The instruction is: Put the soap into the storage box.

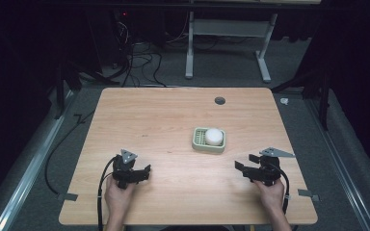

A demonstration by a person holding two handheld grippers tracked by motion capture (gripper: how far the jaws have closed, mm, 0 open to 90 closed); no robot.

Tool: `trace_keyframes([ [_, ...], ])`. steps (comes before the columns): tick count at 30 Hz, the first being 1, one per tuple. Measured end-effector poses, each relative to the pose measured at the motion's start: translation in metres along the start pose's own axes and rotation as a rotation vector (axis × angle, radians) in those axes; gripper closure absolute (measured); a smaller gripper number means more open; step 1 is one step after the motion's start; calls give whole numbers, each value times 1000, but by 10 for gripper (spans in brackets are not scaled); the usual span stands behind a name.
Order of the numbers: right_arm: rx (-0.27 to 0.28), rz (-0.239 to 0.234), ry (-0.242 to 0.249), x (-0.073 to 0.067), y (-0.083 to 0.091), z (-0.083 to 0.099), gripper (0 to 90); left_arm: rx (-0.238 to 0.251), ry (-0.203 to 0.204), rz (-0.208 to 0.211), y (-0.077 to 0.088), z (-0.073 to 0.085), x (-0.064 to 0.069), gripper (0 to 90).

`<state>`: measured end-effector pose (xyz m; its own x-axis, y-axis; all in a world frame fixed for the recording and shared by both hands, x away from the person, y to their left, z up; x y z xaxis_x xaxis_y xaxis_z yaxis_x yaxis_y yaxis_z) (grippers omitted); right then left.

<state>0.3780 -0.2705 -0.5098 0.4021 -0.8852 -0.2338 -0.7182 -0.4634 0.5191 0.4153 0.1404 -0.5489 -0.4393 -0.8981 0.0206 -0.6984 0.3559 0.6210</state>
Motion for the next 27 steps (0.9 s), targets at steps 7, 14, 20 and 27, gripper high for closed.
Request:
trace_keyframes([
  [7, -20, 15, 4, 0, -7, 4, 253, 0, 0, 0, 0, 0, 0, 152],
  [14, -37, 30, 18, 0, -14, 7, 253, 0, 0, 0, 0, 0, 0, 152],
  [20, -50, 59, 52, -1, -17, 10, 252, 0, 0, 0, 0, 0, 0, 152],
  [27, -61, 75, 60, -1, -21, 13, 252, 0, 0, 0, 0, 0, 0, 152],
])
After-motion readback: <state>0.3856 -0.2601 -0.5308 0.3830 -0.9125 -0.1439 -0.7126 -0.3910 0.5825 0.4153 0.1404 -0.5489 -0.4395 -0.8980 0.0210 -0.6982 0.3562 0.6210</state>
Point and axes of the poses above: each handheld gripper's, and its own axes: y roughly backward along the jaws, z roughly out of its underside, x roughly to its right, the point moved 6 cm from there along -y, roughly forward along the jaws, and after that the axes turned 5 degrees about x, right-handed, at the moved point
